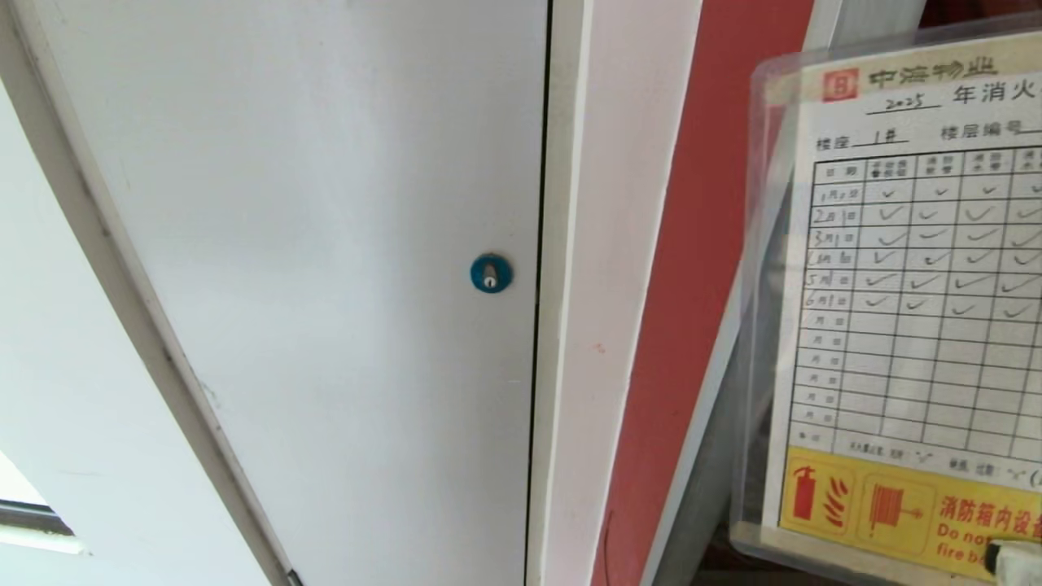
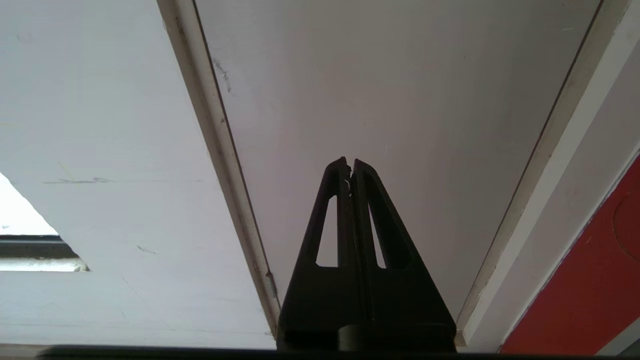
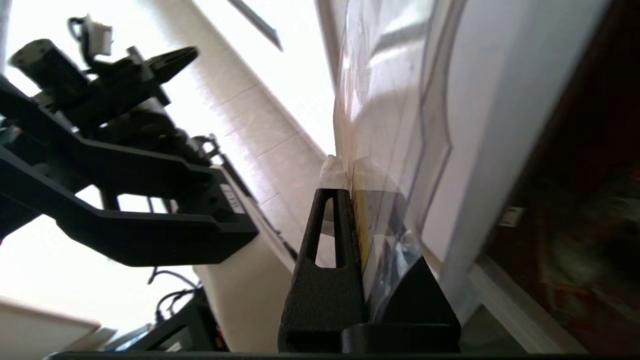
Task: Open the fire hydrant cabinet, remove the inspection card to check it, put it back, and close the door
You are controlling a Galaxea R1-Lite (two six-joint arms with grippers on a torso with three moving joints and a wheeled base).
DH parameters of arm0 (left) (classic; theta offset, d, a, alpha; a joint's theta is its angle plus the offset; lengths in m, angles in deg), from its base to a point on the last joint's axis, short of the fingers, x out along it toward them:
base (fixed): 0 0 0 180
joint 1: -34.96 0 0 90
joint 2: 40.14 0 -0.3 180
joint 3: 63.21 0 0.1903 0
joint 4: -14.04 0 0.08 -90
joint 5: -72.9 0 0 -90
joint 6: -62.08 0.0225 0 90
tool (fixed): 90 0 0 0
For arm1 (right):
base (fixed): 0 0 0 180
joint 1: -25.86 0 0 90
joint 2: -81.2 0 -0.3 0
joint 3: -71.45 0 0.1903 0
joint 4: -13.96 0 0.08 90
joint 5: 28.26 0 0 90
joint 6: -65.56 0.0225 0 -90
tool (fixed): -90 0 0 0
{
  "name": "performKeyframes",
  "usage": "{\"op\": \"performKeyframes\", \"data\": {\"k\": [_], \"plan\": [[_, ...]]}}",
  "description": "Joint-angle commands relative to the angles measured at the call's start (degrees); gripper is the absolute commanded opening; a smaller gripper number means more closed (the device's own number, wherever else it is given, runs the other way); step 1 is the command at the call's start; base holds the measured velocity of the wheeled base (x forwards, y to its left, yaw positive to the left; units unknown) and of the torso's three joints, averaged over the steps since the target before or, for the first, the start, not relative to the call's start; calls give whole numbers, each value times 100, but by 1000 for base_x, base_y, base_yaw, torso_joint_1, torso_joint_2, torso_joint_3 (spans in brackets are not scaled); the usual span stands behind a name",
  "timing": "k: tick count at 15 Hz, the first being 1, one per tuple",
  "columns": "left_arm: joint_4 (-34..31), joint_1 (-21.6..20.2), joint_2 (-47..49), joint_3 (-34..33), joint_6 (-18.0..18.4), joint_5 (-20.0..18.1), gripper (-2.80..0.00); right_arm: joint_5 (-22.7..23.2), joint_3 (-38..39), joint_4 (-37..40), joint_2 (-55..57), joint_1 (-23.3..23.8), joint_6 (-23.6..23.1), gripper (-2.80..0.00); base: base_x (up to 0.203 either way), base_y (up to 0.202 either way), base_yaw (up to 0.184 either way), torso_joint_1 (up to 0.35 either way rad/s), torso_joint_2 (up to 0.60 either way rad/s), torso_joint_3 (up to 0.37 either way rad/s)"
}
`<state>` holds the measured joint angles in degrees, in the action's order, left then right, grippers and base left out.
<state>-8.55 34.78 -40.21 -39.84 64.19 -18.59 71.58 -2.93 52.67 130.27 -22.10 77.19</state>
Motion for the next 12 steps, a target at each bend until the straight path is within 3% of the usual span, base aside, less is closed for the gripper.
{"op": "performKeyframes", "data": {"k": [1, 4, 6, 12], "plan": [[2, 1, 7, -62, 0, -1, -280, -383, -236, 465, -324, 5, -41, -280, 0, 0, 0, 0, 0, 0], [2, 1, 7, -62, 0, -1, -280, -1304, -521, 1304, -438, 6, -160, -280, 0, 0, 0, 0, 0, 0], [2, 1, 7, -62, 0, -1, -280, -1985, -548, 1438, -473, 6, -286, -280, 0, 0, 0, 0, 0, 0], [2, 1, 7, -62, 0, -1, -280, -3598, -715, 1763, -538, 6, -1249, -280, 0, 0, 0, 0, 0, 0]]}}
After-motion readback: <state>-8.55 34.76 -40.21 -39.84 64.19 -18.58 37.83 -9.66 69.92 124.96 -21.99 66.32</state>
